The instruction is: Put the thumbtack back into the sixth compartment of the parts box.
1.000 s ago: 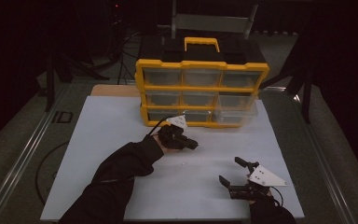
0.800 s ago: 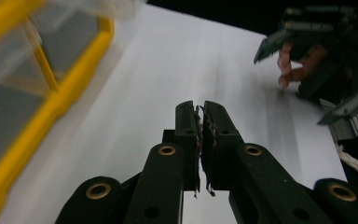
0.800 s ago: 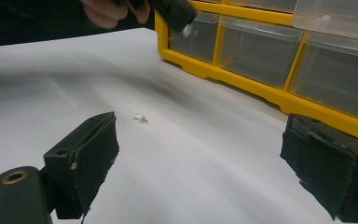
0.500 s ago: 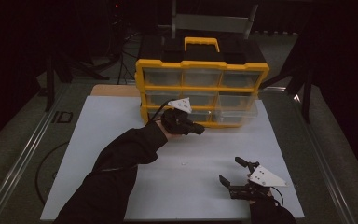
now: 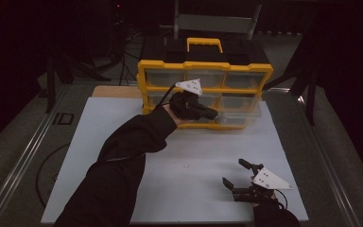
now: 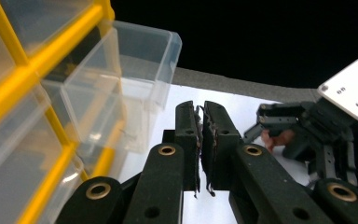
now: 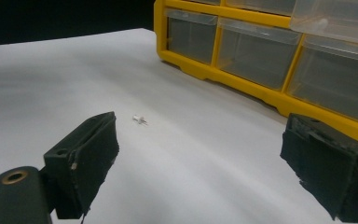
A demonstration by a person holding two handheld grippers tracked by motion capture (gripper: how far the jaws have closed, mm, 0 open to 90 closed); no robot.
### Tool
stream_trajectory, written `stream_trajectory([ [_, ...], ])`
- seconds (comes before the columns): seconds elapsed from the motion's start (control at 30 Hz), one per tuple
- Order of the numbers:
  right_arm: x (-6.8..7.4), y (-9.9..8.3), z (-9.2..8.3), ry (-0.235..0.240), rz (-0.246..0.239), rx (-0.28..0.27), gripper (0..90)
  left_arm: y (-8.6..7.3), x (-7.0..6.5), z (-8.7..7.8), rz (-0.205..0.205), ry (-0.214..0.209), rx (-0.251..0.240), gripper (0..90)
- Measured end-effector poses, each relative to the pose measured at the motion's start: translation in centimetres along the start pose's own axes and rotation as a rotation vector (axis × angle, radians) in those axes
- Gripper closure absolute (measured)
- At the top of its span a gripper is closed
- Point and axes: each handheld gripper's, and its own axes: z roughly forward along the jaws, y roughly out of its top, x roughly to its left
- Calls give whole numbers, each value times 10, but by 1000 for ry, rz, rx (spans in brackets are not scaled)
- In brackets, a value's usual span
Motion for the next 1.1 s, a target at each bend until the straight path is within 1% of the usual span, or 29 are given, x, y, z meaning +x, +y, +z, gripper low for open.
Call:
stream_trajectory([
  [0.03, 0, 0, 0, 0, -2, 2, 104, 3, 2, 0, -6, -6, -4, 858],
  [0.07, 0, 0, 0, 1, 1, 1, 104, 6, 3, 1, -4, -1, -9, 858],
  [0.2, 0, 0, 0, -1, 1, -1, 104, 17, 6, 3, -6, -5, -27, 858],
  [0.23, 0, 0, -1, -3, 3, -2, 104, 20, 7, 4, -3, 3, -30, 858],
  [0.3, 0, 0, -1, -3, 0, -3, 104, 25, 9, 6, -3, 2, -32, 858],
  [0.33, 0, 0, 0, -4, 0, -3, 104, 29, 9, 7, 3, 11, -34, 858],
  [0.37, 0, 0, 0, -3, 1, -3, 104, 32, 10, 8, 1, 1, -38, 858],
  [0.4, 0, 0, 0, -4, 1, -3, 104, 35, 10, 10, 8, 6, -38, 858],
  [0.5, 0, 0, 0, -2, 2, -3, 104, 44, 12, 16, 13, 11, -41, 857],
  [0.6, 0, 0, -1, -1, 4, -6, 104, 51, 15, 23, 2, 13, -49, 857],
  [0.63, 0, 0, -1, -1, 8, -7, 104, 53, 16, 25, 4, 15, -47, 858],
  [0.73, 0, 1, -2, -3, 6, -11, 104, 56, 18, 31, -3, 16, -58, 858],
  [0.77, 0, 1, -2, -4, 8, -11, 104, 57, 18, 34, -1, 29, -61, 858],
  [0.8, -1, 1, -2, -2, 7, -13, 104, 58, 18, 36, -8, 37, -83, 857],
  [0.83, -1, 1, -2, -3, 7, -13, 104, 58, 18, 36, -8, 37, -83, 857],
  [0.87, -1, 1, -2, -1, 8, -14, 104, 58, 19, 39, -21, 50, -109, 857],
  [0.93, -1, 1, -2, -2, 8, -14, 104, 58, 22, 42, -28, 64, -112, 857],
  [0.97, -1, 1, -2, -2, 8, -15, 104, 58, 22, 44, -33, 61, -113, 857],
  [1.0, 0, 1, -3, -2, 8, -15, 104, 57, 23, 45, -34, 70, -111, 857],
  [1.03, 0, 1, -3, -2, 9, -16, 104, 57, 24, 47, -41, 69, -112, 857],
  [1.07, -1, 1, -3, -2, 8, -16, 104, 56, 25, 49, -42, 66, -107, 857],
  [1.1, -1, 1, -3, -2, 7, -15, 104, 56, 25, 51, -41, 77, -100, 857],
])
